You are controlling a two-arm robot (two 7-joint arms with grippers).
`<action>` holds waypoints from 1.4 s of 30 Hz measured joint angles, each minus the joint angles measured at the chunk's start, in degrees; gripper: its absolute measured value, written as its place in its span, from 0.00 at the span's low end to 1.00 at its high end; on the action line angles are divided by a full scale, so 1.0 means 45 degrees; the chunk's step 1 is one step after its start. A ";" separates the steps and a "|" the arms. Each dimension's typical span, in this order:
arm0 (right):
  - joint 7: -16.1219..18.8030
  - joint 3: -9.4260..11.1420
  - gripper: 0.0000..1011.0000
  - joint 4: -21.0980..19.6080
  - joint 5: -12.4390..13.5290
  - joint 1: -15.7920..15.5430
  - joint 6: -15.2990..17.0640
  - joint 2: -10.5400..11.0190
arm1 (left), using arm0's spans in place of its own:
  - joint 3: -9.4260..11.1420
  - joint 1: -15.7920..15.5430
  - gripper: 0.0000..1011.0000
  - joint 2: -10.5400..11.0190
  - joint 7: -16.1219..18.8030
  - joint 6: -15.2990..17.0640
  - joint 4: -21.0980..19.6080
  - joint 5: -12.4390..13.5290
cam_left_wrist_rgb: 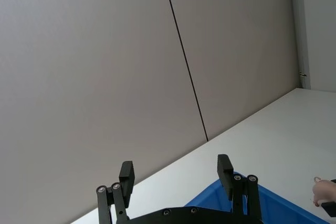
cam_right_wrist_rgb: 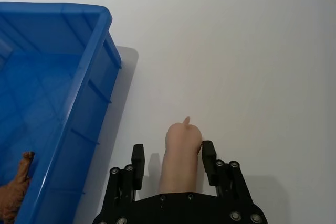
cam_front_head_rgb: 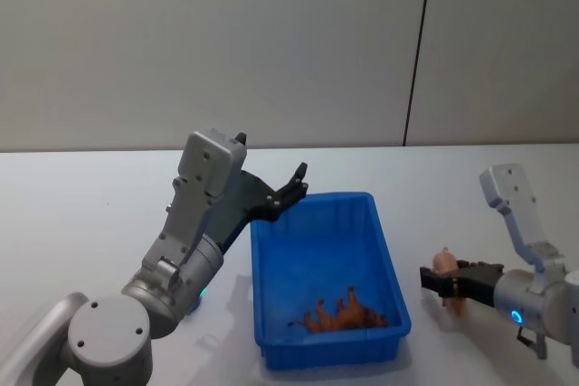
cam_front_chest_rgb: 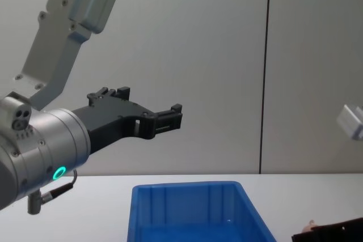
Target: Pick up the two dolls from the table and place them into the box.
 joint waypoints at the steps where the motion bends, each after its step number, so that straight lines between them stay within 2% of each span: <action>1: 0.0000 0.0000 0.67 0.0000 0.0000 0.0000 0.0000 0.0000 | 0.0000 0.0000 0.99 0.0000 0.0000 0.0000 0.0000 0.0000; 3: 0.0023 -0.0004 0.58 0.0065 -0.0019 0.0050 -0.0009 -0.0022 | 0.0000 0.0000 0.99 0.0000 0.0000 0.0000 0.0000 0.0000; 4: 0.0023 -0.0004 0.58 0.0065 -0.0019 0.0050 -0.0009 -0.0022 | 0.0000 0.0000 0.99 0.0000 0.0000 0.0000 0.0000 0.0000; 5: 0.0032 -0.0006 0.53 0.0091 -0.0027 0.0069 -0.0012 -0.0034 | 0.0000 0.0000 0.99 0.0000 0.0000 0.0000 0.0000 0.0000; 11: 0.0064 -0.0011 0.36 0.0159 -0.0053 0.0123 -0.0029 -0.0057 | 0.0000 0.0000 0.99 0.0000 0.0000 0.0000 0.0000 0.0000; 18: 0.0149 0.0011 0.35 0.0100 -0.0094 0.0120 -0.0193 -0.0031 | 0.0000 0.0000 0.99 0.0000 -0.0001 0.0000 0.0000 0.0000; 31: 0.0737 0.0155 0.35 -0.0478 -0.0300 0.0200 -0.1248 0.0132 | 0.0000 0.0000 0.99 0.0000 0.0000 0.0000 0.0000 0.0000; 42: 0.2110 0.0185 0.35 -0.0912 -0.0342 0.0518 -0.2407 0.0182 | 0.0000 0.0000 0.99 0.0000 -0.0001 0.0000 0.0000 0.0000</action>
